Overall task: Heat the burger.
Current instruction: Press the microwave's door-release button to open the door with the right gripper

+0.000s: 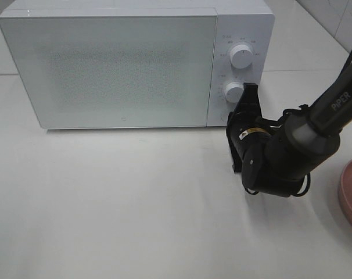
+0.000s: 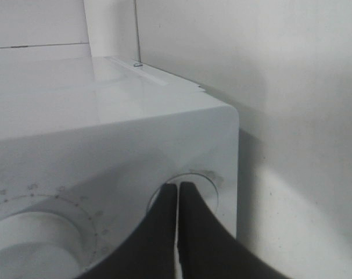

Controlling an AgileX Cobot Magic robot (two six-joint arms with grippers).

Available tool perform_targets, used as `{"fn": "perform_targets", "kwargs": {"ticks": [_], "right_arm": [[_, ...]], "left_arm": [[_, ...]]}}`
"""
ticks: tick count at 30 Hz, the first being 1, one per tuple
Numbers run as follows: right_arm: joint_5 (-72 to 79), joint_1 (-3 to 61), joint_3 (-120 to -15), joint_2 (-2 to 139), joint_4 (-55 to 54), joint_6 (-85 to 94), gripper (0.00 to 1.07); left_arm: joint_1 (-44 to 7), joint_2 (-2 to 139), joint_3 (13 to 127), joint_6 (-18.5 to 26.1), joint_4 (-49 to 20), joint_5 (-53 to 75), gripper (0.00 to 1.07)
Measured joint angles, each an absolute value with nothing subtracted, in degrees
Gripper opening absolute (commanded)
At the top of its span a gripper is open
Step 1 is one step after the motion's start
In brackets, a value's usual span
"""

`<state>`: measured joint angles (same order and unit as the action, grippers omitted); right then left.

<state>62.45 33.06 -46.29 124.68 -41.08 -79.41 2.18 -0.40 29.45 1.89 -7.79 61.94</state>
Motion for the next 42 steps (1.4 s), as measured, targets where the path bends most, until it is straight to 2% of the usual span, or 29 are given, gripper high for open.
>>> {"fn": "perform_targets", "kwargs": {"ticks": [12, 30, 42], "right_arm": [[62.4, 33.06, -48.7, 125.94, -40.91, -79.53, 0.0], [59.53, 33.17, -54.32, 127.71, -47.38, -73.74, 0.0], [59.47, 33.17, -54.43, 127.71, -47.73, -73.34, 0.0]], "left_arm": [[2.18, -0.4, 29.45, 1.89, -7.79, 61.94, 1.0], [2.18, -0.4, 29.45, 1.89, -7.79, 61.94, 1.0], [2.18, -0.4, 29.45, 1.89, -7.79, 61.94, 1.0]]}}
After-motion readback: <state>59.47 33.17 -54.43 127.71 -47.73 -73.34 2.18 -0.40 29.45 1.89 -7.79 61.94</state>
